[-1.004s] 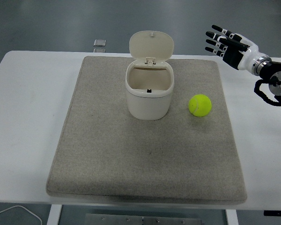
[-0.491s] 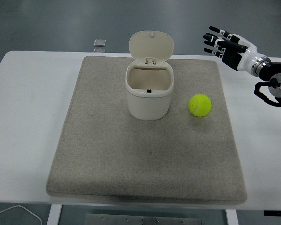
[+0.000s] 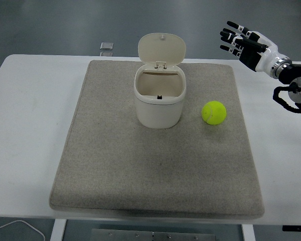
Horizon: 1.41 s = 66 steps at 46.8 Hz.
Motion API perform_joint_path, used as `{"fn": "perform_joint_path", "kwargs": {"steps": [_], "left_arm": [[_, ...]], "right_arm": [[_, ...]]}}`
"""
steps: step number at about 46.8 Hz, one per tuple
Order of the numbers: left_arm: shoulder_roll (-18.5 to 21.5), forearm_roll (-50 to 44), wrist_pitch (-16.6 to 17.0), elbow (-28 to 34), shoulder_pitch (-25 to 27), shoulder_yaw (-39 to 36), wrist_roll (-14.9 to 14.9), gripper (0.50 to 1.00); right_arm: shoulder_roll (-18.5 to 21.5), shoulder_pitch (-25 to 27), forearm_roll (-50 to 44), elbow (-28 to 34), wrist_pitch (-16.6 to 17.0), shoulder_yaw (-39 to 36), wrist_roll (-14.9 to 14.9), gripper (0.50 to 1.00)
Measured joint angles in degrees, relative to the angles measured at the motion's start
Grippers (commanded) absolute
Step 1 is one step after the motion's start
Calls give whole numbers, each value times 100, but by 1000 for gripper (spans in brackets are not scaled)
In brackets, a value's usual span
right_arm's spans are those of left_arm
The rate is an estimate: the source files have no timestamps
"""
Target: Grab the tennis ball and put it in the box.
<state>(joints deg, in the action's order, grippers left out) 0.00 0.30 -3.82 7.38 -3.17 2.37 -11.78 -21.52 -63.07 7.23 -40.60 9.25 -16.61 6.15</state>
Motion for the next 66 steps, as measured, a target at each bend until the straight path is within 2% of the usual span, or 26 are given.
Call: {"fn": "perform_joint_path", "kwargs": {"steps": [7, 17, 31, 39, 47, 55, 66], "left_arm": [[0, 0, 0, 0, 0, 0, 0, 990], [0, 5, -1, 0, 1, 0, 0, 992], [0, 4, -1, 0, 0, 0, 0, 992], [0, -1, 2, 0, 1, 0, 0, 990], [0, 2, 2, 0, 0, 0, 0, 992], [0, 4, 0, 0, 0, 0, 0, 992], [0, 4, 0, 0, 1, 0, 0, 992]], "right_arm": [[5, -4, -139, -1, 6, 31, 0, 930], [8, 13, -828, -9, 1, 41, 26, 930], [-20, -5, -2302, -63, 15, 56, 313, 930], [-108, 25, -3082, -88, 33, 67, 712, 930], [-276, 99, -3986, -137, 370, 75, 981, 930], [-684, 119, -4436, -565, 896, 74, 1162, 928], [-818, 217, -5497, -803, 1078, 89, 1512, 928]]}}
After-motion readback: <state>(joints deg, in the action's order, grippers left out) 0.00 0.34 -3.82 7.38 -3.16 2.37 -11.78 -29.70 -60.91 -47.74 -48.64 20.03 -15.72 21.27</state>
